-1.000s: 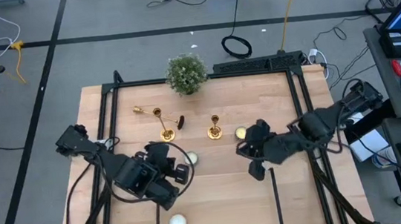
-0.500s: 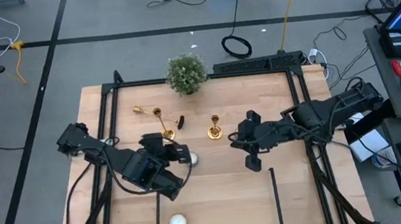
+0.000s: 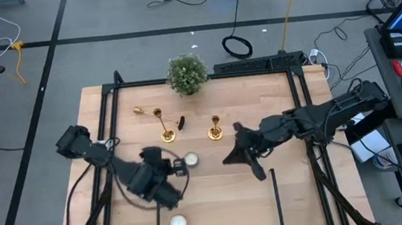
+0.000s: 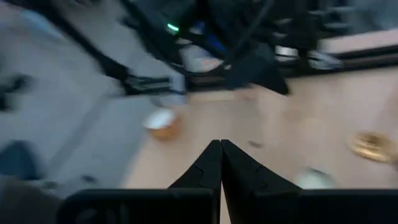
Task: Pick & Place candle stick holders
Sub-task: Put the bottom left gold candle stand on the shelf
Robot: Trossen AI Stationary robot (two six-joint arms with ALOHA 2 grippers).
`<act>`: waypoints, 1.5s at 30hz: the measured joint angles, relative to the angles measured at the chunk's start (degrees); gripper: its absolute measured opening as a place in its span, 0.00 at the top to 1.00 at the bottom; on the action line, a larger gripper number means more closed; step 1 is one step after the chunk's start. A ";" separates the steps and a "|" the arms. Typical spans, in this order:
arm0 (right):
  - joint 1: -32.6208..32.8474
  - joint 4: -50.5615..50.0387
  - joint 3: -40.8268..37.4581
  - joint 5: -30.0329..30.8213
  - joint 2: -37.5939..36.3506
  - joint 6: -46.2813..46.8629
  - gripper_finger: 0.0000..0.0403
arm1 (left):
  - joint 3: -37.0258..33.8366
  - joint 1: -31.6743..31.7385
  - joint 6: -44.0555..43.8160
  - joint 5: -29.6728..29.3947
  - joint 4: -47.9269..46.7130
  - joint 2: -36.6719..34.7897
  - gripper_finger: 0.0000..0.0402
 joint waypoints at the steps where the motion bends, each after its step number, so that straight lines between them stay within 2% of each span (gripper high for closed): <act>1: -0.53 3.84 -2.41 -1.92 -0.59 1.00 1.00 | -0.94 -0.79 -1.30 0.63 0.19 0.00 1.00; 4: -2.77 14.60 -9.14 -5.95 -2.55 4.51 1.00 | -3.79 -1.86 -2.27 3.10 0.66 0.00 1.00; 7: -5.04 23.74 -14.43 -8.44 -4.77 7.45 1.00 | -6.20 -2.03 -2.31 2.47 0.85 0.00 1.00; 11: -6.69 29.37 -18.14 -8.36 -8.20 6.91 1.00 | -7.89 -0.84 -2.30 1.06 -1.74 0.00 1.00; 18: -7.58 26.56 -18.90 -2.63 -12.54 7.36 1.00 | -13.91 2.14 -1.70 -2.75 -1.86 -6.88 1.00; 24: -7.56 25.78 -18.92 -2.39 -13.07 7.97 1.00 | -22.07 4.54 -2.10 -5.72 -1.55 -18.77 1.00; 31: -7.56 25.98 -18.92 -0.83 -13.07 7.98 1.00 | -28.92 5.50 -0.05 -15.26 -1.41 -30.82 1.00; 38: -7.56 26.37 -18.92 0.57 -13.05 7.81 1.00 | -38.49 3.94 12.32 -23.74 4.14 -41.93 1.00; 45: -8.04 26.37 -18.92 0.61 -13.05 8.20 1.00 | -52.83 2.32 24.82 -24.77 16.37 -54.22 1.00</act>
